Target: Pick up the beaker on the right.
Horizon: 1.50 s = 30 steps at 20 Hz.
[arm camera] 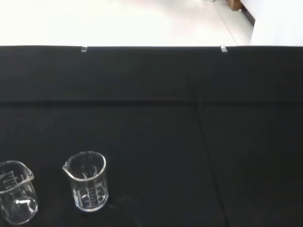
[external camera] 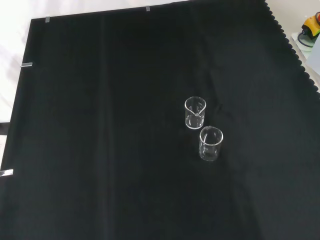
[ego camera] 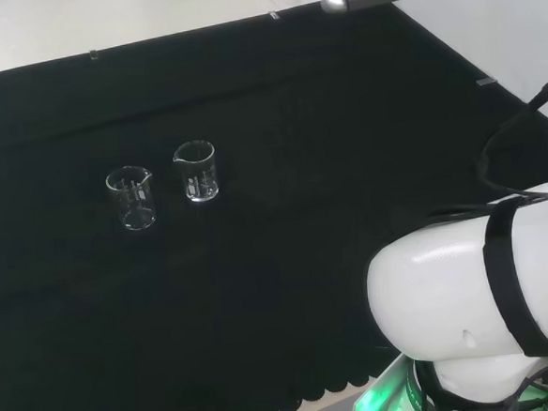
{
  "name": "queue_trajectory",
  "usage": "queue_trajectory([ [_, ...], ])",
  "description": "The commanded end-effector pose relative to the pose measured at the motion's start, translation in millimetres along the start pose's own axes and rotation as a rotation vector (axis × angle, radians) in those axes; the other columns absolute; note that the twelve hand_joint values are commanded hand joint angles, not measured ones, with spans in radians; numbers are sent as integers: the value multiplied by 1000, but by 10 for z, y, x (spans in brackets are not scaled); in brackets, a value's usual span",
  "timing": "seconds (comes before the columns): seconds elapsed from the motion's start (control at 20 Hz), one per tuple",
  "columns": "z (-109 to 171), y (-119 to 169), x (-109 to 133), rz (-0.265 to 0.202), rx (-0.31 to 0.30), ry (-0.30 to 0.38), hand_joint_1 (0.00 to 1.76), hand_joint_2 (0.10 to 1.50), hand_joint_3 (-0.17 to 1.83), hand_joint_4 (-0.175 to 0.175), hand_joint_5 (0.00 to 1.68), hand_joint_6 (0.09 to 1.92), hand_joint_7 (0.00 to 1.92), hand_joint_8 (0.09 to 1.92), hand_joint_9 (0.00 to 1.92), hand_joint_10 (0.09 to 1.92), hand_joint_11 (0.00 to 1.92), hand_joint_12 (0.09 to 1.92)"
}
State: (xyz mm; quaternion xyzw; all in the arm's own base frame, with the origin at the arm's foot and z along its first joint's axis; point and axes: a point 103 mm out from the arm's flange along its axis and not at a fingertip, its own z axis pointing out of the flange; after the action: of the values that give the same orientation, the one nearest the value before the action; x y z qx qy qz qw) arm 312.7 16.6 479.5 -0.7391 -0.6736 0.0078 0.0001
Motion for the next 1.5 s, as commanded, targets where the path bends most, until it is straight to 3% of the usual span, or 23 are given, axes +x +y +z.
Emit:
queue_trajectory([
  [0.05, 96, 71, 91, 15, 12, 3, 65, 1162, 820, -23, 230, 87, 111, 522, 176, 627, 0, 1126],
  [0.3, 234, 172, 36, 13, 37, 14, 65, 1163, 818, -22, 232, 87, 114, 520, 178, 626, 0, 1126],
  [0.95, 830, 399, 227, 34, 115, 66, 85, 1150, 810, -22, 233, 87, 121, 515, 182, 620, 0, 1121],
  [1.5, 1416, 476, 213, 30, 157, 154, 340, 912, 941, -24, 186, 87, 113, 504, 179, 621, 0, 1097],
])
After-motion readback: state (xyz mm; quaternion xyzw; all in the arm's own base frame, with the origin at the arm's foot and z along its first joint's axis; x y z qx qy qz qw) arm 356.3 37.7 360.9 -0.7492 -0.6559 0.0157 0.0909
